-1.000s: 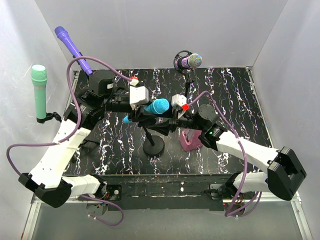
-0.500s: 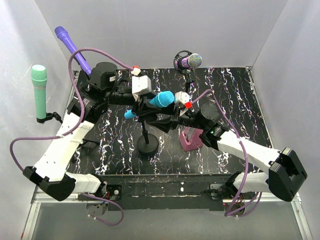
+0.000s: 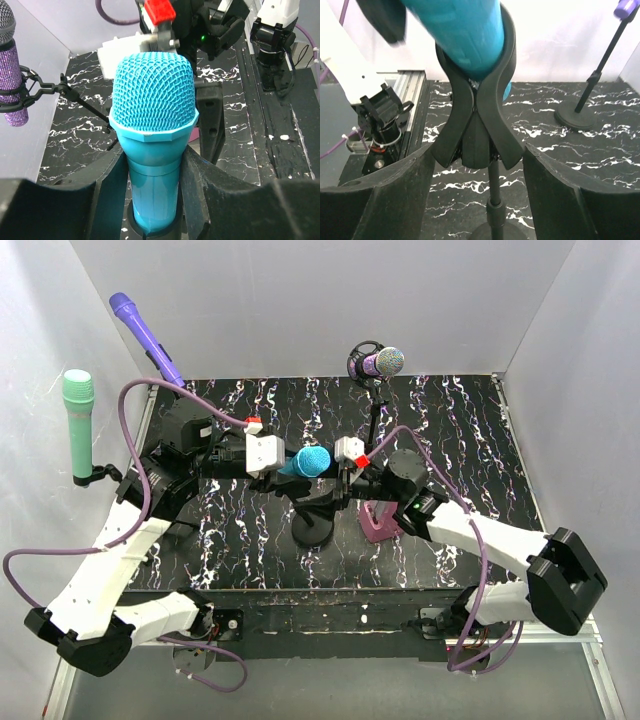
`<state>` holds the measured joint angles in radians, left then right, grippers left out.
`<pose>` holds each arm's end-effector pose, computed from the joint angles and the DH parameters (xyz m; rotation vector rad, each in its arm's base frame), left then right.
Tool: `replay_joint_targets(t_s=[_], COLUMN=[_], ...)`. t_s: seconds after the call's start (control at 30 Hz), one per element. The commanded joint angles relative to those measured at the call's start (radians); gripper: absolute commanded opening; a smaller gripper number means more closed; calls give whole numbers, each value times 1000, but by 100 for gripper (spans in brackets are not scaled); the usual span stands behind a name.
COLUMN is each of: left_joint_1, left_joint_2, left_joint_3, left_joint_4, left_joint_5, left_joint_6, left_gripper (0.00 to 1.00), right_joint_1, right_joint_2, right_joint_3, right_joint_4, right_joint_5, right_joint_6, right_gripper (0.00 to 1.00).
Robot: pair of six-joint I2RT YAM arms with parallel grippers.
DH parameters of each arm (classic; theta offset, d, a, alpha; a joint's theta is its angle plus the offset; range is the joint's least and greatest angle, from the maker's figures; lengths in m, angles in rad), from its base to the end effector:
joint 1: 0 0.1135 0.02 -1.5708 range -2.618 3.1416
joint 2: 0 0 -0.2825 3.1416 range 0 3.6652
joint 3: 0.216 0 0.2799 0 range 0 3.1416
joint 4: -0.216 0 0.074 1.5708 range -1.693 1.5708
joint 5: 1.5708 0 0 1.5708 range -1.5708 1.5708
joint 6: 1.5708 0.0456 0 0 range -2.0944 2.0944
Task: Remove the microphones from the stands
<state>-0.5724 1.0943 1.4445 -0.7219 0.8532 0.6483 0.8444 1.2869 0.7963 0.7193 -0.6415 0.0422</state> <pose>0.1693 -0.1500 0.4769 1.4875 1.1527 -0.7696 0.1908 0.2558 0.3339 -1.0666 1.0414 1.1556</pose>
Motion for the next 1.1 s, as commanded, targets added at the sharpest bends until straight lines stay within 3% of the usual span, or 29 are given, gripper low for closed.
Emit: replay_joint_targets(t_s=[0.0,0.4,0.87,0.97,1.07], left_joint_1=[-3,-3,-3,-1,-3], left_joint_2=[-25,1,10,12,12], left_joint_3=[33,80,80,80,82], left_joint_4=[114,20,18,24,29], left_joint_5=[12,27,14,9,1], left_joint_6=[40,37,19,14,2], left_gripper=[0,0,0,0,0], right_joint_1=[-4,-8,-19,-19,-16], right_joint_2=[28,35,51,58,55], right_joint_3=[12,66,86,84,87], right_joint_4=[15,54,65,75,85], right_joint_5=[-47,52,-72,-57,-23], right_joint_6=[22,16,-1,-1,4], right_gripper=[78,86,86,81,64])
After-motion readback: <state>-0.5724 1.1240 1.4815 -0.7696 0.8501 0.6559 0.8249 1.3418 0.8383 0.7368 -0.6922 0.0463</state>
